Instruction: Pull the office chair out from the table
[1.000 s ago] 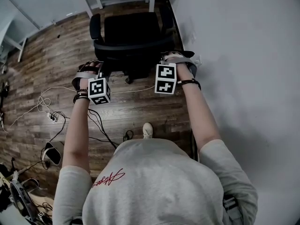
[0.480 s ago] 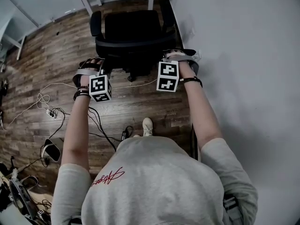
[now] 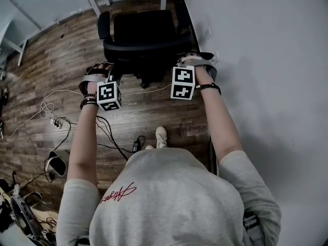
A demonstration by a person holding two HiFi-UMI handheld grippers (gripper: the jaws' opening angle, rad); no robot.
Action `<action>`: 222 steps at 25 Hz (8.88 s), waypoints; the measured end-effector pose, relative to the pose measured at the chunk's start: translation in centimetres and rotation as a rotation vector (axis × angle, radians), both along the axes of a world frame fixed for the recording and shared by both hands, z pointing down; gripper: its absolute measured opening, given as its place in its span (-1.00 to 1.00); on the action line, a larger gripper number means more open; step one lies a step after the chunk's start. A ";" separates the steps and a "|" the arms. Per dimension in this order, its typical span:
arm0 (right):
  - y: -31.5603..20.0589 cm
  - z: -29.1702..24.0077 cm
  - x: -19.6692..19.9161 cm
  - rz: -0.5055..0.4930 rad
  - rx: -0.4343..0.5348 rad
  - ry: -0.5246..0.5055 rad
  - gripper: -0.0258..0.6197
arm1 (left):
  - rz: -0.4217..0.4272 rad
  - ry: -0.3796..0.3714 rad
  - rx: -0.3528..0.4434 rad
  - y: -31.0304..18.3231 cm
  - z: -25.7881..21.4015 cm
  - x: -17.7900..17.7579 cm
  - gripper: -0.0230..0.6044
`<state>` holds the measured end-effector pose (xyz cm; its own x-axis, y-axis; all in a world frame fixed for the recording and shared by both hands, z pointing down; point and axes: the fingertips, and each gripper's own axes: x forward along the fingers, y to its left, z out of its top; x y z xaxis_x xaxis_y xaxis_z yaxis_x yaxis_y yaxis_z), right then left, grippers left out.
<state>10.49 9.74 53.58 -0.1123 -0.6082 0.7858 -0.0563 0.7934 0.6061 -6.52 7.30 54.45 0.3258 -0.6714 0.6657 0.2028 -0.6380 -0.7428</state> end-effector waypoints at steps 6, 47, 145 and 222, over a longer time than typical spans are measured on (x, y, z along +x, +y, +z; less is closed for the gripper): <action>0.5 0.2 0.0 0.003 -0.002 0.000 -0.62 | 0.001 -0.001 -0.004 0.5 0.2 0.0 -0.74; 4.3 0.4 -0.2 0.020 0.006 0.003 -0.62 | 0.010 -0.003 -0.016 4.0 0.4 -0.2 -0.74; 5.9 -0.2 -0.6 -0.021 -0.292 -0.089 -0.06 | -0.059 -0.059 -0.458 6.5 1.0 -0.7 0.21; 7.2 -17.0 -3.9 -0.003 0.085 -0.917 -0.67 | -0.066 0.919 -0.152 9.2 -18.4 5.4 -0.41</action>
